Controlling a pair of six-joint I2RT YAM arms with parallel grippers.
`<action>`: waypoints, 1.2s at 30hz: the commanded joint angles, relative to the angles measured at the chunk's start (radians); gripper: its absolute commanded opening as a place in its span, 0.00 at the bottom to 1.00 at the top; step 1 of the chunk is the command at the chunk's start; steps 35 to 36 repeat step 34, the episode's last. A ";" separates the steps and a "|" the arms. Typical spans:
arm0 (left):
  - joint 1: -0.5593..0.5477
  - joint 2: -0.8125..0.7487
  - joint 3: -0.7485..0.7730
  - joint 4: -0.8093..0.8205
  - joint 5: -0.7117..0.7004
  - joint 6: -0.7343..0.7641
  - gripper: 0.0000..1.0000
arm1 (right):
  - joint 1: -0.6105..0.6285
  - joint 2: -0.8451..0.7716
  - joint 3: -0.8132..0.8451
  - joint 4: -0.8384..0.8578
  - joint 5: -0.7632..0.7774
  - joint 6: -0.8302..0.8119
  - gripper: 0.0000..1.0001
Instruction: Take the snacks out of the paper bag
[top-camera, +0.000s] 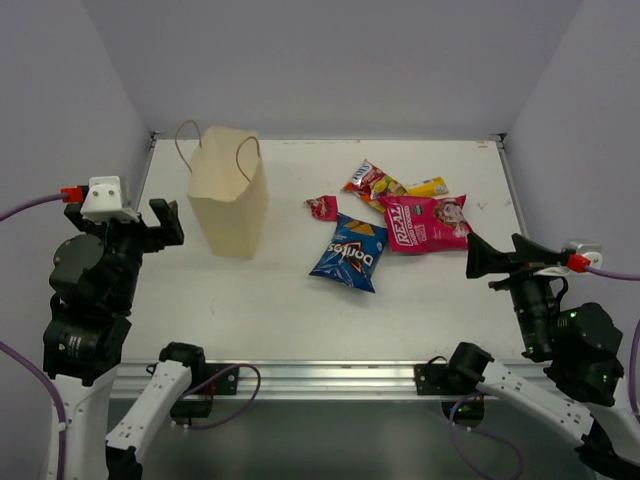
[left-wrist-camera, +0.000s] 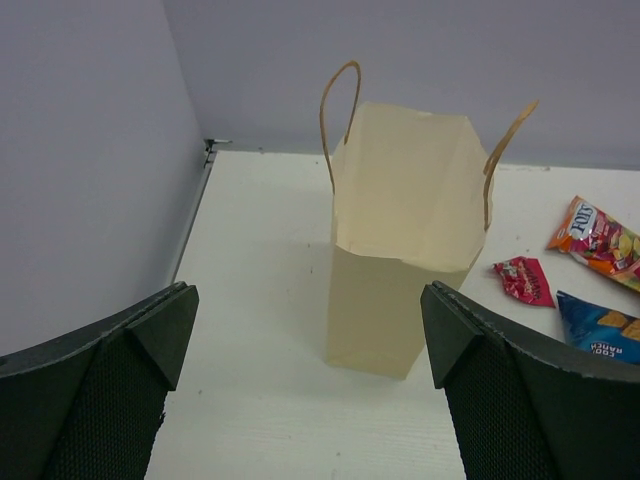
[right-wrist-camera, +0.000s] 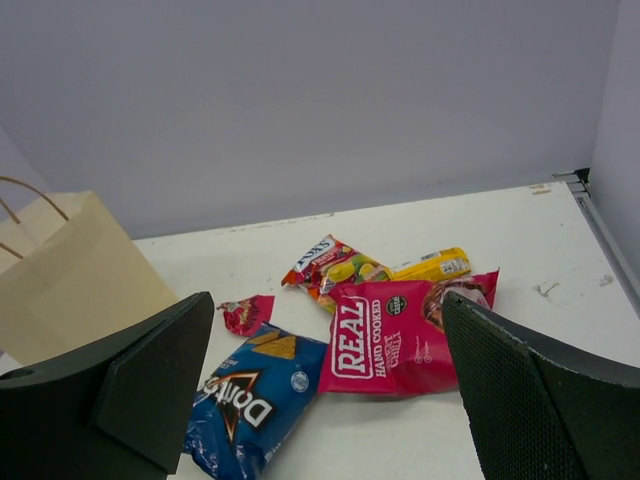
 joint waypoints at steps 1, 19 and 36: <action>-0.012 0.005 -0.013 0.010 -0.032 0.034 1.00 | -0.003 -0.037 -0.028 0.041 0.043 -0.013 0.99; -0.015 0.014 -0.047 0.050 0.006 0.023 1.00 | -0.001 -0.154 -0.074 0.031 0.089 -0.051 0.99; -0.015 0.020 -0.075 0.073 0.029 0.015 1.00 | -0.001 -0.149 -0.073 0.030 0.062 -0.053 0.99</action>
